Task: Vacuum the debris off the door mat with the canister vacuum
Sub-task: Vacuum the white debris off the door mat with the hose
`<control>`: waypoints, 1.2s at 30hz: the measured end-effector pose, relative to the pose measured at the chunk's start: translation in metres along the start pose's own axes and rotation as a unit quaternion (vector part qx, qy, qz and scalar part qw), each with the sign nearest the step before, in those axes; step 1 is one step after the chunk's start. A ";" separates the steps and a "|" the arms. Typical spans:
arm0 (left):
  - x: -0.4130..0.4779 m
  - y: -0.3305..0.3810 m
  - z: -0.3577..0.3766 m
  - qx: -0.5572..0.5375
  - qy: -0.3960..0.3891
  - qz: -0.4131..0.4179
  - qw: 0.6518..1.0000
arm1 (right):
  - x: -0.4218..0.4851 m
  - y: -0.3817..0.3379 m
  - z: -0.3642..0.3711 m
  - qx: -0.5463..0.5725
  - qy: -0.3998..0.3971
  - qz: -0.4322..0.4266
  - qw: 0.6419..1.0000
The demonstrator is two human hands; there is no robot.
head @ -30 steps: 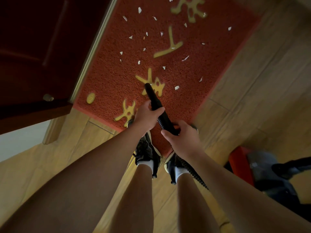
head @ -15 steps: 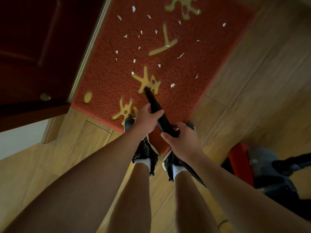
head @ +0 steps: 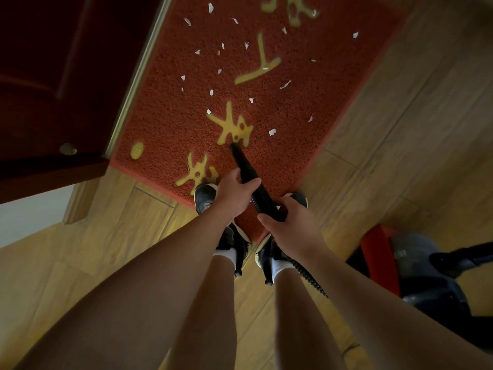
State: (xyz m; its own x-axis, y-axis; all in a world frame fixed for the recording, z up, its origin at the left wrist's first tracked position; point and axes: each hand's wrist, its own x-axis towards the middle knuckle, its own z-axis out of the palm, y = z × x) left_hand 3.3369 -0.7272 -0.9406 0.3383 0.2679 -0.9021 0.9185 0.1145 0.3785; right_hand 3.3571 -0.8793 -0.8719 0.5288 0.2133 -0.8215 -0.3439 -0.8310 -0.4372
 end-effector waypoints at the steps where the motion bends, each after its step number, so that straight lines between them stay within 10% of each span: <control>1: -0.001 0.001 0.001 0.003 -0.001 0.001 1.000 | 0.000 0.000 -0.001 -0.002 -0.001 0.003 1.000; 36: 0.011 0.037 0.044 0.048 -0.054 0.002 0.997 | -0.002 0.011 -0.045 0.056 0.030 0.054 0.997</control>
State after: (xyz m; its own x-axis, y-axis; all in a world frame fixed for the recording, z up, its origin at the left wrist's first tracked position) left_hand 3.3838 -0.7619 -0.9460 0.3571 0.1638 -0.9196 0.9308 0.0204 0.3651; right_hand 3.3870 -0.9121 -0.8591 0.5293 0.0919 -0.8434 -0.4831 -0.7846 -0.3886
